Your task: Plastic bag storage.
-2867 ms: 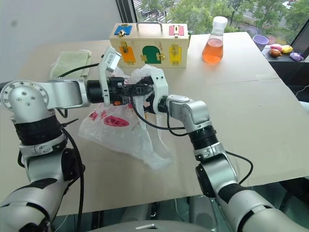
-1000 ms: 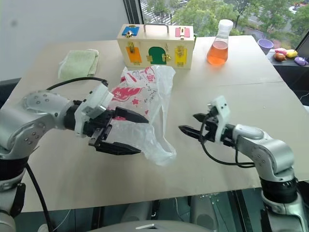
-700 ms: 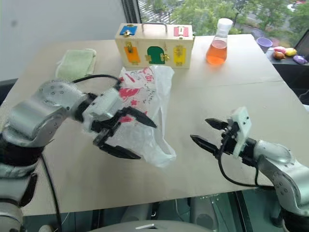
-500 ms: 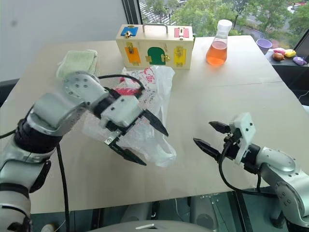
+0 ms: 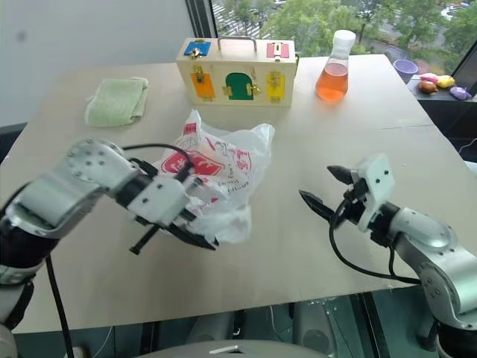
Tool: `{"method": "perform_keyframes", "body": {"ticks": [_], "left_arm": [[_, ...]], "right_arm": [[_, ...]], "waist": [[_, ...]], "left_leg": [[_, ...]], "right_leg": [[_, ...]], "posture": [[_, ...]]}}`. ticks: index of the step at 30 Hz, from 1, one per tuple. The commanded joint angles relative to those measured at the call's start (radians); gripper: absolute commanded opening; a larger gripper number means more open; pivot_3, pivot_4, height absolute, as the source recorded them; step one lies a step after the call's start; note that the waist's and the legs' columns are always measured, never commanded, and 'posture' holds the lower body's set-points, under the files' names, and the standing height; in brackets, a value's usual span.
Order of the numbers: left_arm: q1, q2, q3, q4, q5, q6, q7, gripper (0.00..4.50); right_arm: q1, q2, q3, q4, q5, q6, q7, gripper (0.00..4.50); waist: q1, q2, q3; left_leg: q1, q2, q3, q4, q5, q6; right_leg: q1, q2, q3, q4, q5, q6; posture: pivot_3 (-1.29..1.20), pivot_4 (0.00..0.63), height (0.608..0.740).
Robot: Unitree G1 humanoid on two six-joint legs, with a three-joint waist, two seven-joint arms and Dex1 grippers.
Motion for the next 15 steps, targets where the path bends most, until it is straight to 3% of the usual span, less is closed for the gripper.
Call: {"method": "perform_keyframes", "body": {"ticks": [1,7,12,15], "left_arm": [[0.080,0.058,0.127,0.026,0.025,-0.036,-0.005,0.09],[0.232,0.137,0.269,0.059,0.077,-0.081,-0.019,0.09],[0.360,0.172,0.368,0.107,0.138,-0.121,0.002,0.09],[0.409,0.145,0.406,0.095,0.150,-0.091,0.069,0.09]], "right_arm": [[-0.136,0.028,0.171,0.076,-0.134,-0.056,-0.021,4.50],[-0.363,0.184,0.376,0.354,-0.318,-0.138,-0.057,4.50],[-0.498,0.334,0.378,0.535,-0.326,-0.172,-0.040,4.50],[-0.616,0.444,0.382,0.750,-0.378,-0.214,-0.087,4.50]], "waist": [[-0.001,0.000,0.000],[-0.005,0.001,0.001],[-0.004,0.001,0.001],[-0.005,0.001,0.001]], "left_leg": [[0.000,0.000,0.000,0.000,0.000,0.000],[-0.001,0.001,0.000,-0.001,0.000,0.000],[-0.003,0.001,0.001,-0.002,0.000,0.000],[-0.004,0.000,0.000,-0.002,0.000,-0.001]], "right_leg": [[0.000,0.000,0.000,0.000,0.000,0.000],[-0.002,0.001,0.000,0.000,0.002,-0.004],[-0.004,0.001,0.001,0.000,0.003,-0.005],[-0.006,0.001,0.000,0.000,0.003,-0.005]], "posture": [[0.00,0.150,0.740],[0.00,0.150,0.740],[0.00,0.150,0.740],[0.00,0.150,0.740]]}}
